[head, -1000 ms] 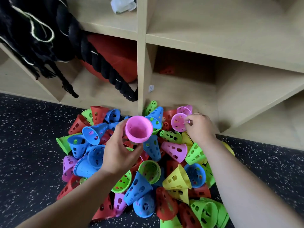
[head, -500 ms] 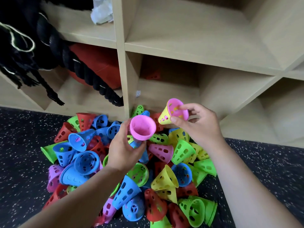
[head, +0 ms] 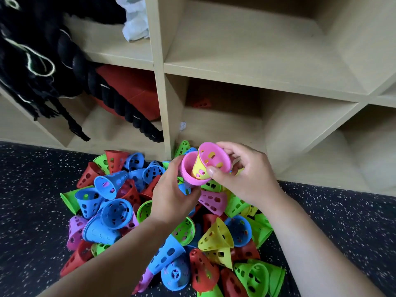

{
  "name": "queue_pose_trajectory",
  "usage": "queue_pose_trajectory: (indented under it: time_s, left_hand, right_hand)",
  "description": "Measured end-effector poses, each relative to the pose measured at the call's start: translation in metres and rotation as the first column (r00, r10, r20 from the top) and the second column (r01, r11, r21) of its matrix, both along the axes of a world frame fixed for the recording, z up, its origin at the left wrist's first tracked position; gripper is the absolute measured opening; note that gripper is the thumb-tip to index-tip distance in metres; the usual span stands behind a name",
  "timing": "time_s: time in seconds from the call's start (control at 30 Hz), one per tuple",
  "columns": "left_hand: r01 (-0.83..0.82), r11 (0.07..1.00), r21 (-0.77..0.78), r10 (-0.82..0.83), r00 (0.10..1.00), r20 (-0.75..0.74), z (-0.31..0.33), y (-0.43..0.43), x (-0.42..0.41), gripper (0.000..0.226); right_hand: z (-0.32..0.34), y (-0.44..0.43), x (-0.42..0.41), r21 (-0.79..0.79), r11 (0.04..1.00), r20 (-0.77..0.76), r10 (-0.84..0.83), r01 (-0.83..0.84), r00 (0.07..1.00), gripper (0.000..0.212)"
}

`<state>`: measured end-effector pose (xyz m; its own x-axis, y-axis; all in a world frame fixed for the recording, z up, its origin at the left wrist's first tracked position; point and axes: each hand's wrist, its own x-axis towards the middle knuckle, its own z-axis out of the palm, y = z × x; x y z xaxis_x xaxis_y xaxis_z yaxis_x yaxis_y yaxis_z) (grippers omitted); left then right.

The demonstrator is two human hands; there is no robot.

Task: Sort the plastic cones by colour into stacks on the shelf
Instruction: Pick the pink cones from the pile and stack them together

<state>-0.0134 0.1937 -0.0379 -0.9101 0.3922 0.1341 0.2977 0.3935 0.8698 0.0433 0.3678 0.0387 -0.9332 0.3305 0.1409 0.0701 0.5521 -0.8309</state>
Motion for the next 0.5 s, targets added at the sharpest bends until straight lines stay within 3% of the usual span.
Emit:
queue_pose_trajectory:
  time_s: [0.17, 0.23, 0.37, 0.5]
  left_hand:
    - [-0.027, 0.998, -0.063, 0.026, 1.0, -0.016, -0.005, -0.008, -0.006, 0.073]
    - [-0.06, 0.996, -0.068, 0.061, 0.998, 0.01, -0.009, -0.014, -0.008, 0.073]
    - [-0.094, 0.992, -0.083, 0.094, 0.996, -0.009, -0.012, -0.025, -0.011, 0.076]
    - [-0.094, 0.993, -0.073, 0.093, 0.996, -0.017, -0.01, -0.027, -0.013, 0.08]
  right_hand:
    - [0.005, 0.02, 0.002, -0.034, 0.976, -0.069, -0.215, 0.213, 0.974, 0.043]
    - [0.007, 0.031, 0.005, -0.008, 0.963, -0.032, -0.269, 0.269, 0.963, 0.04]
    - [0.003, 0.034, 0.006, 0.042, 0.979, 0.083, -0.202, 0.199, 0.976, 0.052]
    - [0.002, 0.024, 0.003, 0.049, 0.992, 0.006, -0.115, 0.115, 0.993, 0.042]
